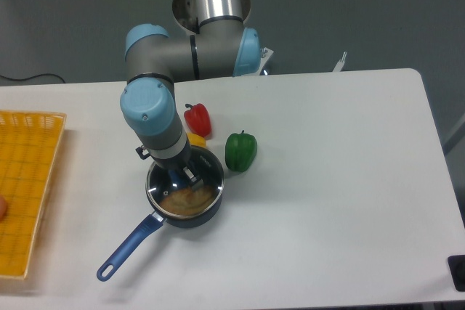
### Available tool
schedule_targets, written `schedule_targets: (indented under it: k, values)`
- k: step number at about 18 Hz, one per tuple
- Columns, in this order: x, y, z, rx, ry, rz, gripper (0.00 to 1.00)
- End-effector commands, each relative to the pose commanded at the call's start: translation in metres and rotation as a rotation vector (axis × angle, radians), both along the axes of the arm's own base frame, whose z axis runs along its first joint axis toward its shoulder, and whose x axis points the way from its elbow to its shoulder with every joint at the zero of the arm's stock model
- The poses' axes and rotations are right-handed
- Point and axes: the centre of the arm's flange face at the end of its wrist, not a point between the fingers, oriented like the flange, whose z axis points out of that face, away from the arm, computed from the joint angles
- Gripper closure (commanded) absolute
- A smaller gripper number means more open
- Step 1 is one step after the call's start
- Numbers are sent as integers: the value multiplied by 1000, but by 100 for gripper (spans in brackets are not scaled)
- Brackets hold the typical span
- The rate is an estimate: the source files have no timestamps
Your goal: Close the pot lid
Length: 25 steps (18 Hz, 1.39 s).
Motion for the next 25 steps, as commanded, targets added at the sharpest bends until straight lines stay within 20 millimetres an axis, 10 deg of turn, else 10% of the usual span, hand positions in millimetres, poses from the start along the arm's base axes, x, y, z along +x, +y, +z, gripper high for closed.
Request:
schedule_targets:
  k: [25]
  values:
    - [6,6,-8,-3,-1,11,40]
